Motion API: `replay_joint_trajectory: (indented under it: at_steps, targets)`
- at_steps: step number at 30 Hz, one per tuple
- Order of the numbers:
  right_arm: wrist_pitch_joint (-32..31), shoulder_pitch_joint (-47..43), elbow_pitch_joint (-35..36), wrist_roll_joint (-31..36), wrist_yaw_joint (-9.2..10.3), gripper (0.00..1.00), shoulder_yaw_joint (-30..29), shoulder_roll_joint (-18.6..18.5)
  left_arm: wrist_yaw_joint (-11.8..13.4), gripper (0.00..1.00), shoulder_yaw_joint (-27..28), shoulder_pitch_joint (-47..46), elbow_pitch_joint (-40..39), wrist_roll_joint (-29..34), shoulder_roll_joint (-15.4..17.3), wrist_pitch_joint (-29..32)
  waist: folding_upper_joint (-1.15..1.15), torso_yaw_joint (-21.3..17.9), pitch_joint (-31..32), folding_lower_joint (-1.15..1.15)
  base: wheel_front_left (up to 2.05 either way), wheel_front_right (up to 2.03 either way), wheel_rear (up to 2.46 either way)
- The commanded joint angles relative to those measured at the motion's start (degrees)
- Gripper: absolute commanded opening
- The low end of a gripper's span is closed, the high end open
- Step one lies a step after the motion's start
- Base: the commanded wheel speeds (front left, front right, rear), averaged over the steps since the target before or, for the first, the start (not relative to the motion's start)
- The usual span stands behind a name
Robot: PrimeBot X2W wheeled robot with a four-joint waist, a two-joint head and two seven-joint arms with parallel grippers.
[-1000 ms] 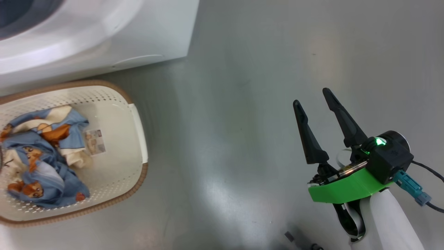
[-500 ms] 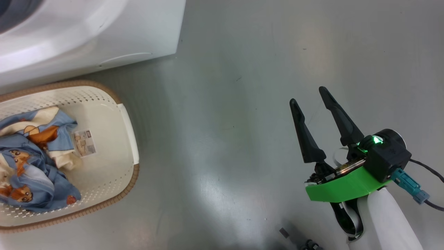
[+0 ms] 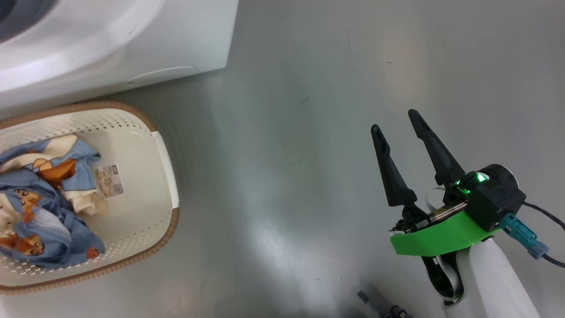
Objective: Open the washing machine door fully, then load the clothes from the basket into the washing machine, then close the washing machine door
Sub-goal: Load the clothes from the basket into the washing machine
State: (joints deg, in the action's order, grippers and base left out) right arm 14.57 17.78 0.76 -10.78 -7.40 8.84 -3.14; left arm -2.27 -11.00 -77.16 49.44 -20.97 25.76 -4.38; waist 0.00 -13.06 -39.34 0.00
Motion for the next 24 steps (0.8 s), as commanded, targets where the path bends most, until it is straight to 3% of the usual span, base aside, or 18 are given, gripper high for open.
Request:
replay_joint_trajectory:
  at_steps: [1, 13, 24]
  targets:
    - [0.42, -0.08, 1.05, -0.54, -0.09, 1.0, 1.02, 0.25, -0.11, 1.0, 0.54, -0.85, -0.94, -0.5, 2.52, -0.64, 0.0, 0.24, 0.16, 0.0, 0.0, 0.0, 0.0]
    - [0.42, -1.37, 1.12, 0.76, -0.09, 1.0, -0.08, 0.13, 1.71, 1.0, 0.67, 7.6, -2.0, -1.83, 0.62, -6.19, 0.0, 3.01, 3.56, 0.0, 0.0, 0.0, 0.0]
    - [0.42, -3.98, 0.72, 1.86, -0.09, 1.0, -0.7, -0.69, 6.13, 1.0, 2.19, 24.88, -13.96, -3.53, -2.52, -9.72, 0.0, 6.09, 8.58, 0.0, 0.0, 0.0, 0.0]
